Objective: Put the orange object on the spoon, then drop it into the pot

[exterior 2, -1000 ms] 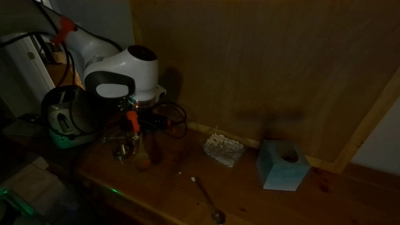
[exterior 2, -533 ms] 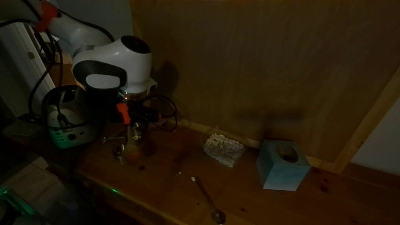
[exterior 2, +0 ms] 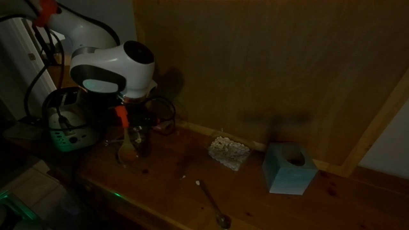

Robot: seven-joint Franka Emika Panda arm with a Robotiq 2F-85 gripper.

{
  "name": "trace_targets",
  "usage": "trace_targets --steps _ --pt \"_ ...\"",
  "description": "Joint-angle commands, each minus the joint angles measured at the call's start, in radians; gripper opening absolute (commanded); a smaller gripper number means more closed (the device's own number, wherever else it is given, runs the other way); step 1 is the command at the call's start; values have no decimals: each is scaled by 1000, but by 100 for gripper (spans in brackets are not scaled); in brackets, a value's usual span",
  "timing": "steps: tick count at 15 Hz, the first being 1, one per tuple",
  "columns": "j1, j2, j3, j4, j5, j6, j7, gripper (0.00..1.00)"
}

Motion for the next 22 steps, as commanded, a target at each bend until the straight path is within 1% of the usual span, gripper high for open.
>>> trace_targets --steps 1,5,6,9,13,17,22 --pt "6 0 -6 0 -2 -1 -1 15" --pt "6 1 -6 0 -2 -1 -1 15" --pt "6 1 -6 0 -2 -1 -1 6" --pt "18 -7 2 -18 23 22 -11 6" --pt "42 -20 13 -36 49 14 -25 6" --pt "60 -14 11 -36 123 2 -48 6" --pt "57 3 6 -46 246 -9 -107 6"
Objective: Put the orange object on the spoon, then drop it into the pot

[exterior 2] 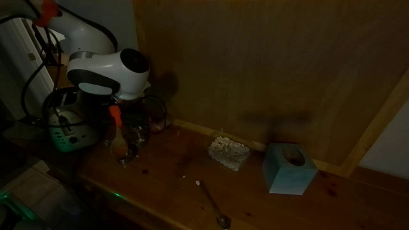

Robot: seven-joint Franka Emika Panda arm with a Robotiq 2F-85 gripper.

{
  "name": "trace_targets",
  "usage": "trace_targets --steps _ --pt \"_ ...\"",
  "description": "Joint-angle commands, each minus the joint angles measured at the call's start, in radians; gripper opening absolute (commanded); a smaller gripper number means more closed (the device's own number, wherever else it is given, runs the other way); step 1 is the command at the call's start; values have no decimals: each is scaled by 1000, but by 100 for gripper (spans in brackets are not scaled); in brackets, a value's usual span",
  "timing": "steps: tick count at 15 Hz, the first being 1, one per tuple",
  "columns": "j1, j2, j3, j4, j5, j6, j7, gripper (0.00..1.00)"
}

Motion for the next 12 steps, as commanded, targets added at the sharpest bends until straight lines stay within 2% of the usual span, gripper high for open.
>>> trace_targets --steps 1,6,12 --pt "-1 3 -9 -13 106 -13 -70 6" --pt "-10 12 -6 -24 188 -21 -151 6" --pt "-22 30 -5 -20 228 -47 -207 6"
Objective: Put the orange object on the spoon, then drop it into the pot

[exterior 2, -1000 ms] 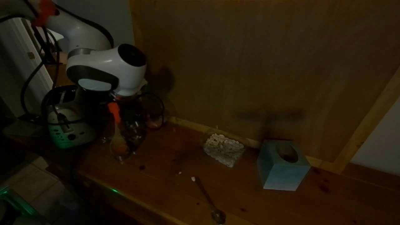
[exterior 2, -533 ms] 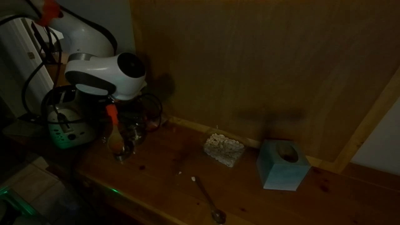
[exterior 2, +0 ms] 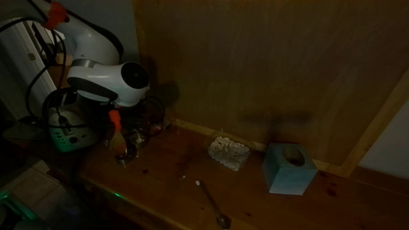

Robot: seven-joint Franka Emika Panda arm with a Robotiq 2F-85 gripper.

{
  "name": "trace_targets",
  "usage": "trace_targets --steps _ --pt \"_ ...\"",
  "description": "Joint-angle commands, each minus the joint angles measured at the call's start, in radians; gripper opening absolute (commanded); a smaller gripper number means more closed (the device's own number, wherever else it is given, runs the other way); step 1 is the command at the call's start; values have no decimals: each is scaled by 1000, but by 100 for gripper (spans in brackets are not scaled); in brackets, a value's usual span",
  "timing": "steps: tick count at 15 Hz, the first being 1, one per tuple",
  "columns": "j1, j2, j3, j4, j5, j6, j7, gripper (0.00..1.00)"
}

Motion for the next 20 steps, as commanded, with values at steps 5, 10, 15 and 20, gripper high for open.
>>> trace_targets --steps 5,10,15,20 --pt "-27 19 -11 11 63 -79 -94 6" --pt "-43 22 -11 11 71 -89 -119 6" --pt "-52 26 -19 17 86 -131 -160 6" --pt "-67 48 -25 27 121 -140 -161 6"
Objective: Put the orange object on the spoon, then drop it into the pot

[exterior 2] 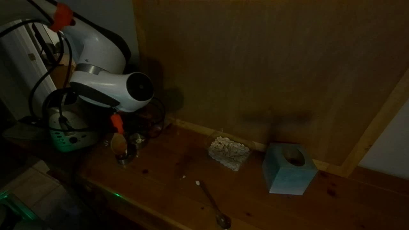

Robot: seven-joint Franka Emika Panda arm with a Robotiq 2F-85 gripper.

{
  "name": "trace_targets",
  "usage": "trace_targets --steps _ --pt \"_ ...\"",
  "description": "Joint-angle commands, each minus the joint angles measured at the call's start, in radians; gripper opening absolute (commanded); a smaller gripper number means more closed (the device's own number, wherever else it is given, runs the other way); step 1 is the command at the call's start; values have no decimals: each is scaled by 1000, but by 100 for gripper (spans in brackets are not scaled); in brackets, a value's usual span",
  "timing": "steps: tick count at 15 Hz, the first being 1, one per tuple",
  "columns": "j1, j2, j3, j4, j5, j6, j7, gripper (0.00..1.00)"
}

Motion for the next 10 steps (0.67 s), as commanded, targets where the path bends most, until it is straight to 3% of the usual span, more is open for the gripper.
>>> trace_targets --steps 1,10 --pt "-23 38 -6 26 49 -33 -21 6" --pt "-46 39 -15 25 101 -91 -54 6"
